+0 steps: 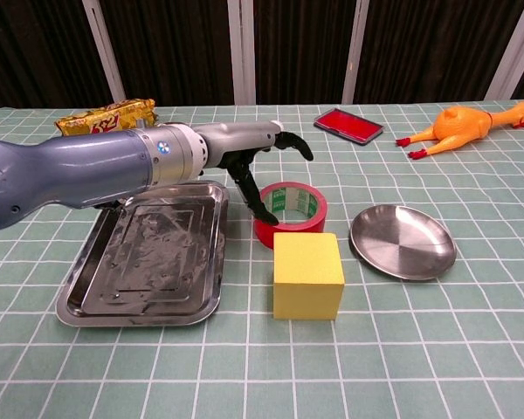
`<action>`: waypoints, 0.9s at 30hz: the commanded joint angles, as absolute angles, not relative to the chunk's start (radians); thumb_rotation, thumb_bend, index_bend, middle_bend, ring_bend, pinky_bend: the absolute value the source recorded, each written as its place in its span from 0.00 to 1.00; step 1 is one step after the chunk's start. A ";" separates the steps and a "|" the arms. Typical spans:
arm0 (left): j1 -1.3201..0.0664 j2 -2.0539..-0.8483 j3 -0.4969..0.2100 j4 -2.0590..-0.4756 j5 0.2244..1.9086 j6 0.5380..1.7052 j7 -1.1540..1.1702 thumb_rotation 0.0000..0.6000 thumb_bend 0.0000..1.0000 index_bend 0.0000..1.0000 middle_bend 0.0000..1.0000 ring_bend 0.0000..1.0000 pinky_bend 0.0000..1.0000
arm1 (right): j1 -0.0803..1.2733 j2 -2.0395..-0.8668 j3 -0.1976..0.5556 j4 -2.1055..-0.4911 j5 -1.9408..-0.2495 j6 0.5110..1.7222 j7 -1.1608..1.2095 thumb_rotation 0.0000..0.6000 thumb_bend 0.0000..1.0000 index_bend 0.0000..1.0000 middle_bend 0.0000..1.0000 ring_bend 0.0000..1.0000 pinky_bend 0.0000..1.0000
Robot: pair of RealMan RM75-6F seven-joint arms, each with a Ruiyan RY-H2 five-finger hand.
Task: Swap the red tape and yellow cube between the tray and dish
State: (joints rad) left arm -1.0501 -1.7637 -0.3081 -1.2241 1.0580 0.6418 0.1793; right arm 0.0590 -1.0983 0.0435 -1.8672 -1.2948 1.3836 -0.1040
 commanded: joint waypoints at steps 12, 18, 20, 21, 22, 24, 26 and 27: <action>-1.076 -1.818 -0.265 -1.174 1.059 0.624 0.160 1.00 0.00 0.15 0.00 0.00 0.00 | 0.057 -1.092 0.043 -1.877 -1.299 1.379 -0.096 1.00 0.02 0.00 0.00 0.00 0.00; -1.084 -1.860 -0.257 -1.127 1.087 0.643 0.141 1.00 0.00 0.15 0.00 0.00 0.00 | 0.056 -1.090 0.045 -1.875 -1.303 1.381 -0.089 1.00 0.02 0.00 0.00 0.00 0.00; -1.090 -1.870 -0.255 -1.114 1.089 0.638 0.138 1.00 0.00 0.15 0.00 0.00 0.00 | 0.055 -1.088 0.045 -1.876 -1.303 1.380 -0.085 1.00 0.02 0.00 0.00 0.00 0.00; -1.092 -1.875 -0.255 -1.108 1.091 0.637 0.135 1.00 0.00 0.15 0.00 0.00 0.01 | 0.055 -1.087 0.045 -1.875 -1.302 1.379 -0.084 1.00 0.02 0.00 0.00 0.00 0.00; -1.092 -1.878 -0.254 -1.104 1.093 0.638 0.133 1.00 0.00 0.15 0.00 0.00 0.04 | 0.055 -1.087 0.045 -1.875 -1.302 1.378 -0.083 1.00 0.02 0.00 0.00 0.00 0.00; -1.092 -1.888 -0.252 -1.093 1.106 0.651 0.128 1.00 0.01 0.16 0.04 0.00 0.12 | 0.055 -1.087 0.046 -1.875 -1.302 1.378 -0.078 1.00 0.02 0.00 0.00 0.00 0.00; -1.091 -1.895 -0.247 -1.080 1.117 0.661 0.129 1.00 0.08 0.19 0.11 0.05 0.22 | 0.054 -1.087 0.047 -1.875 -1.305 1.379 -0.073 1.00 0.02 0.00 0.00 0.00 0.00; -1.092 -1.896 -0.245 -1.077 1.119 0.661 0.131 1.00 0.13 0.20 0.14 0.09 0.26 | 0.054 -1.086 0.046 -1.875 -1.306 1.378 -0.071 1.00 0.02 0.00 0.00 0.00 0.00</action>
State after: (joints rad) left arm -1.0916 -1.8925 -0.2484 -1.0823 1.1148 0.6577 0.1296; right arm 0.0543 -1.0864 0.0464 -1.8752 -1.3055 1.3786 -0.0717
